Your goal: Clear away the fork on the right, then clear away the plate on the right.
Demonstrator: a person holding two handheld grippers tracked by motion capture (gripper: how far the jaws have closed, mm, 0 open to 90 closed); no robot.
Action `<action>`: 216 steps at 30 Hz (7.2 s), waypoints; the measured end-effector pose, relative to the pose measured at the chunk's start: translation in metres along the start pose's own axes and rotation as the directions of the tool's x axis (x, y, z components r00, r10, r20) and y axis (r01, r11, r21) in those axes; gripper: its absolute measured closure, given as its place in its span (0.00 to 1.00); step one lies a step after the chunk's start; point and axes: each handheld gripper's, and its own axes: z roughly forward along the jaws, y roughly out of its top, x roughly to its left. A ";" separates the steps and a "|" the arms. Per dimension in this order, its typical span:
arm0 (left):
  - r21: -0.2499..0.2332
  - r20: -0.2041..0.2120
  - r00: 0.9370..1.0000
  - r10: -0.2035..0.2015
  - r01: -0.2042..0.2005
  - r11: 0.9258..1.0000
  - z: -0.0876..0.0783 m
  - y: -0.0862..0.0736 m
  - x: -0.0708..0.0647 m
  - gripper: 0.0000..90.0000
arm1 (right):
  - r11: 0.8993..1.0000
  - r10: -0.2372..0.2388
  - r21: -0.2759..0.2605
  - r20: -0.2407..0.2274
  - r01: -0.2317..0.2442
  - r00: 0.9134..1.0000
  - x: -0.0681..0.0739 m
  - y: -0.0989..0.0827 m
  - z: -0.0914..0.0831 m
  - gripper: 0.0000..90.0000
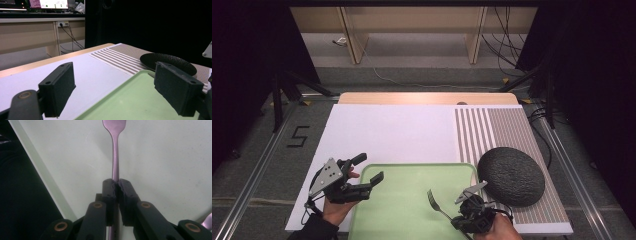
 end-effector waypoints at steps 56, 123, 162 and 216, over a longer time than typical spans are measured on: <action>0.004 -0.004 1.000 0.002 -0.002 1.000 0.000 0.000 0.000 0.19 | 0.956 -0.291 0.053 0.233 0.287 0.928 0.029 0.007 0.026 1.00; -0.001 -0.002 1.000 0.001 -0.001 1.000 -0.001 0.000 0.000 0.18 | 0.894 0.113 -0.438 0.025 -0.090 0.993 -0.029 -0.013 -0.039 0.49; 0.002 -0.001 1.000 -0.010 0.010 1.000 0.002 0.000 0.002 0.18 | 0.765 0.343 -0.567 -0.041 -0.305 0.938 -0.069 -0.039 -0.064 0.24; -0.013 -0.003 1.000 -0.006 0.006 1.000 -0.004 0.000 -0.001 0.18 | 0.422 0.761 -0.658 -0.117 -0.624 0.638 -0.126 -0.147 -0.101 0.25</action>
